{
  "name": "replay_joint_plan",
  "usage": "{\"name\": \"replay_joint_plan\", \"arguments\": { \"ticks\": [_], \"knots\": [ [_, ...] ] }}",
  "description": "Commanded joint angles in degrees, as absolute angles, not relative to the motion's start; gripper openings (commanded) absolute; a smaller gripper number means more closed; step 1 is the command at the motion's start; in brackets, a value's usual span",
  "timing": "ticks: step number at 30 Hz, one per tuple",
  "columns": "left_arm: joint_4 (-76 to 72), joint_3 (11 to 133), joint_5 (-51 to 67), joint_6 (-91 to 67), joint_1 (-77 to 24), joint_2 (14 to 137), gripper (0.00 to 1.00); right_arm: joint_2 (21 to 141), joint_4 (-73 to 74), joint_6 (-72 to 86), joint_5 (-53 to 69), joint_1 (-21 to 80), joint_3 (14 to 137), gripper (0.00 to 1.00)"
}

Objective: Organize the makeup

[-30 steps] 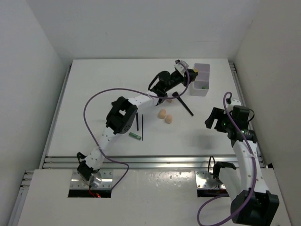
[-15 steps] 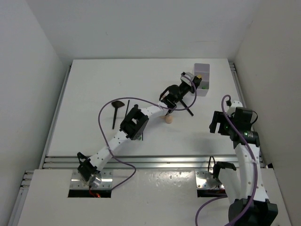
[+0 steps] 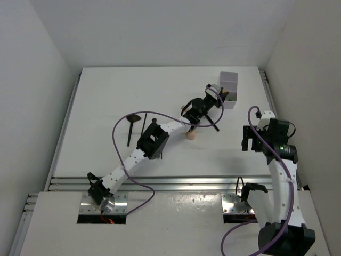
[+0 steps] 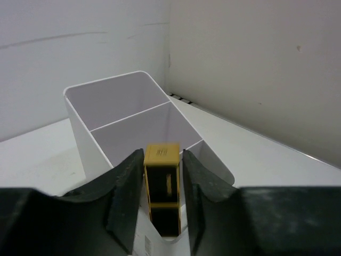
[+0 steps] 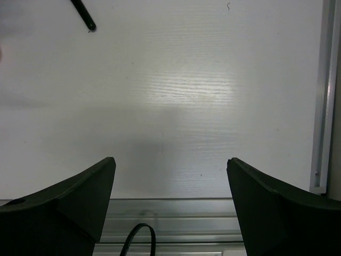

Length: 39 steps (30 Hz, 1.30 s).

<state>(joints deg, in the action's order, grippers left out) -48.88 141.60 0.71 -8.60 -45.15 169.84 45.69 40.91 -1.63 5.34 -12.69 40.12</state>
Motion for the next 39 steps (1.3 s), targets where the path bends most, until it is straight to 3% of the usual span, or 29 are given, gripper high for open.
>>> {"name": "replay_joint_plan", "arguments": {
  "ticks": [1,4,5,10,11,15,19,20,22,26,30,31,34,39],
  "knots": [
    [-52.9,141.51,2.46,-7.48,-46.05,169.37,0.42,45.7,41.22,-3.34,4.74,-13.09,42.54,0.87],
    [-53.61,139.31,3.87,-6.33,-46.05,166.47,0.52,46.14,41.04,-3.08,6.06,-13.1,43.15,0.87],
    [-53.61,138.18,5.96,-6.33,-46.05,164.55,0.59,46.49,40.96,-2.9,6.24,-13.1,43.42,0.88],
    [-52.13,135.7,8.87,-5.01,-44.83,157.07,0.73,46.58,40.96,-2.55,8.52,-13.09,45.17,0.88],
    [-50.73,134.92,9.57,-5.01,-44.82,155.41,0.82,47.19,41.39,-2.55,8.96,-13.01,45.52,0.88],
    [-47.91,126.24,13.97,-1.42,-42.72,142.33,1.0,49.3,43.07,-0.54,11.94,-12.48,48.68,0.86],
    [-38.53,110.52,12.06,2.02,-39.3,125.28,1.0,54.04,39.04,3.6,9.51,-8.36,50.36,0.81],
    [-31.45,108.48,10.47,2.72,-38.5,118.89,1.0,56.05,38.5,4.65,8.27,-3.13,52.1,0.79],
    [-23.6,102.5,3.46,3.77,-35.96,112.44,1.0,60.19,36.74,5.53,1.62,1.47,53.52,0.79],
    [-5.74,92.4,-13.06,5.45,-30.86,97.15,1.0,71.77,30.79,5.11,-0.27,17.38,60.72,0.78],
    [5.77,80.01,-27.49,2.91,-22.78,82.03,1.0,83.56,28.3,-5.94,12.09,33.96,68.52,0.79],
    [7.71,75.37,-30.73,0.73,-19.37,76.43,1.0,91.07,31.17,-7.19,15.78,36.19,70.64,0.79],
    [14.3,68.23,-32.34,-0.97,-15.04,68.75,1.0,103.99,33.74,-10.71,20.91,44.27,81.72,0.78],
    [14.24,52.92,-38.4,-3.94,-12.48,57.84,1.0,117.67,34.55,-9.58,23.38,49.39,94.83,0.67]
  ]
}}
